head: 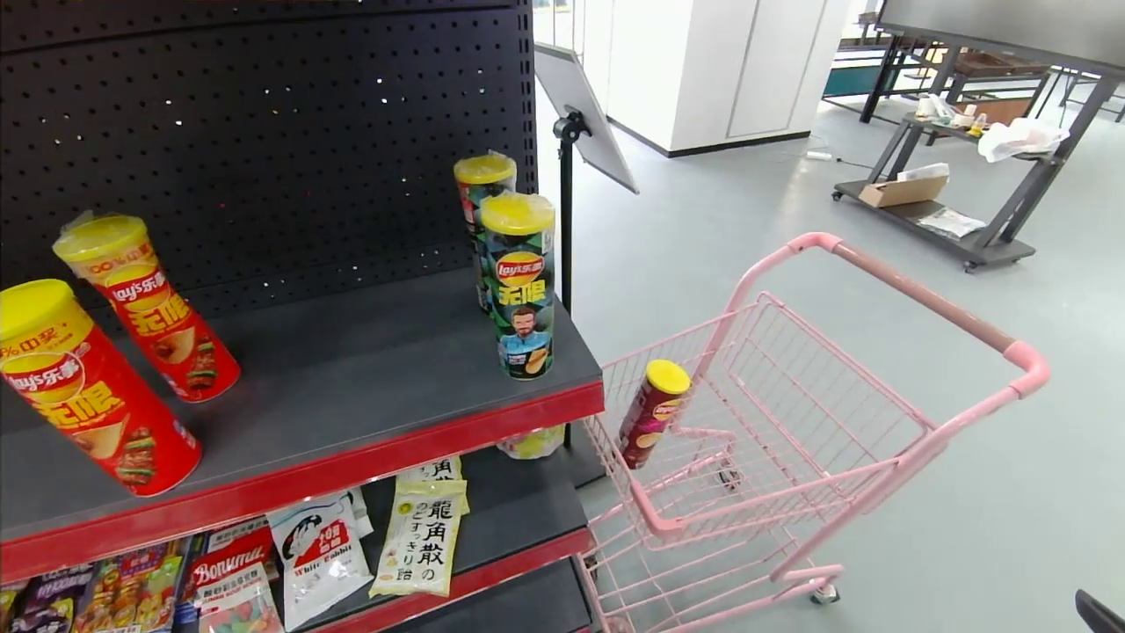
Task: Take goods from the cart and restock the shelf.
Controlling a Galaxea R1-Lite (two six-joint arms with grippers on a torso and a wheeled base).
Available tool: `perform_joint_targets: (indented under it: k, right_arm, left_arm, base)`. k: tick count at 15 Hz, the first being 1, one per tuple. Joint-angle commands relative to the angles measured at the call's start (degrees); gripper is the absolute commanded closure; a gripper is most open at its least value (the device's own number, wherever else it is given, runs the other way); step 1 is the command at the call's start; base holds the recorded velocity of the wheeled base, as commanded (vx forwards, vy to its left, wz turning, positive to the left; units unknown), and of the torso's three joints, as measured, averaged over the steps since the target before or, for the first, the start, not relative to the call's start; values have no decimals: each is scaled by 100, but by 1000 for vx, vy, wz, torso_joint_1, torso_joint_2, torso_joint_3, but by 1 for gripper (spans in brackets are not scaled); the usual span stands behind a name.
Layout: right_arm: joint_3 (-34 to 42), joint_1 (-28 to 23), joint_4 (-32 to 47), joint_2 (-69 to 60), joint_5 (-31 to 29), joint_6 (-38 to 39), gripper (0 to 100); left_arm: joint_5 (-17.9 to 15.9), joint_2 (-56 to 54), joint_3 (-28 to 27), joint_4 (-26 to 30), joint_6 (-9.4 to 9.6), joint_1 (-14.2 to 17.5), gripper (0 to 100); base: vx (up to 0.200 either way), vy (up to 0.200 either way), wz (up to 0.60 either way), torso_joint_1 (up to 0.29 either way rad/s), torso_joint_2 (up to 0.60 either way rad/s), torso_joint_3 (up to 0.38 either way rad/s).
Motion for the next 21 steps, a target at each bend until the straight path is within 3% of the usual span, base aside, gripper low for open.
perform_joint_targets:
  k: [1, 7, 11, 21]
  right_arm:
    - [-10, 1, -10, 61, 1, -1, 0]
    - [17, 1, -1, 79, 1, -1, 0]
    - [17, 1, -10, 193, 18, -1, 0]
    - [-10, -34, -107, 993, -34, -1, 0]
  left_arm:
    - [-128, -168, 6, 10, -39, -77, 0]
    - [-172, -318, 155, 19, -74, -77, 0]
    - [-163, -538, 296, 19, -434, -77, 0]
    - [-181, -555, 313, 28, -452, -77, 0]
  base:
    - [0, 0, 0, 0, 0, 0]
    - [0, 0, 0, -62, 151, 85]
    - [0, 0, 0, -138, 351, 204]
    - [0, 0, 0, -122, 329, 200]
